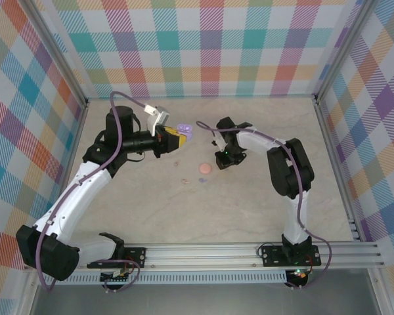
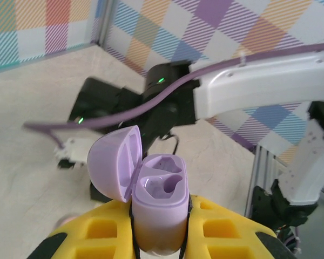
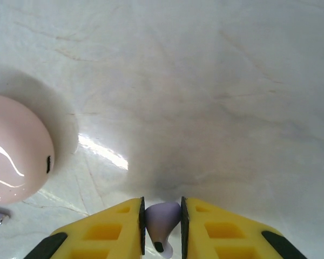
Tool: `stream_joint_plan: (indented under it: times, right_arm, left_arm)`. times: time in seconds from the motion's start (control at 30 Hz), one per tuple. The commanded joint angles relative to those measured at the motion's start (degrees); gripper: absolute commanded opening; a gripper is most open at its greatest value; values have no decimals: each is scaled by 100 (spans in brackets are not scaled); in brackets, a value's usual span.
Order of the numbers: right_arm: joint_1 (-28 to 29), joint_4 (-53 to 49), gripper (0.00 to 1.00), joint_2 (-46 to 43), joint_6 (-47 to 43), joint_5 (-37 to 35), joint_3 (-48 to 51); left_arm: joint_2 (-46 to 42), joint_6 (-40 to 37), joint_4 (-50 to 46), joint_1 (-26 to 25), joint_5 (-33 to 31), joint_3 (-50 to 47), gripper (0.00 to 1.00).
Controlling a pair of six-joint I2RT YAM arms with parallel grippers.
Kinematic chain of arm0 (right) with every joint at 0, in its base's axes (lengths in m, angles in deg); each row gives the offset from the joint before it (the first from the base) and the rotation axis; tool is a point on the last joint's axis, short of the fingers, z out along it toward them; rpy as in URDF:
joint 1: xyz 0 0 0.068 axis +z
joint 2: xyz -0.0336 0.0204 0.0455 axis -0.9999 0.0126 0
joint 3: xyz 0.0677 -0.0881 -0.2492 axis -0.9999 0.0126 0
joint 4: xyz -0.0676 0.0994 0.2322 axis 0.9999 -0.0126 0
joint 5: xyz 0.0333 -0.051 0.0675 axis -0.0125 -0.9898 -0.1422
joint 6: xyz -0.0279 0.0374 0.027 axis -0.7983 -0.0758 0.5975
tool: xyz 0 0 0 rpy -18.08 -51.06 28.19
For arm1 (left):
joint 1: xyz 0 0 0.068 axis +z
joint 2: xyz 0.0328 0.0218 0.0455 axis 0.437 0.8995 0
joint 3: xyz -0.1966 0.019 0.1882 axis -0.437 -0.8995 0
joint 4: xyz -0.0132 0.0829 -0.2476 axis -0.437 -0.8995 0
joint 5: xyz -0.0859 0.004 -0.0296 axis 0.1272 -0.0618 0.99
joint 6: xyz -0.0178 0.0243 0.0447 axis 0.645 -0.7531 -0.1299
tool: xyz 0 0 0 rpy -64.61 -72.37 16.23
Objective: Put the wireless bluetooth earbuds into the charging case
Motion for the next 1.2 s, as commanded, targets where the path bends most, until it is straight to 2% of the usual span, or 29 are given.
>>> stream_joint_plan:
  times: [0.0, 0.23, 0.57, 0.83, 1.17]
  right_arm:
    - [-254, 384, 23, -487, 407, 783, 260]
    - [-747, 1115, 23, -1263, 922, 1964, 977]
    - [-805, 1793, 23, -2110, 1637, 3046, 1355]
    - [-560, 2021, 23, -2567, 1953, 3364, 1244]
    - [-30, 2389, 23, -2880, 2425, 3206, 867]
  left_arm:
    - [35, -67, -89, 14, -500, -138, 15]
    - [383, 23, 17, 14, -933, -401, 15]
    - [733, 172, 1057, -89, -990, -1103, 16]
    - [987, 328, 1765, -262, -909, -1398, 16]
    - [856, 113, 2585, -558, -872, -1699, 16]
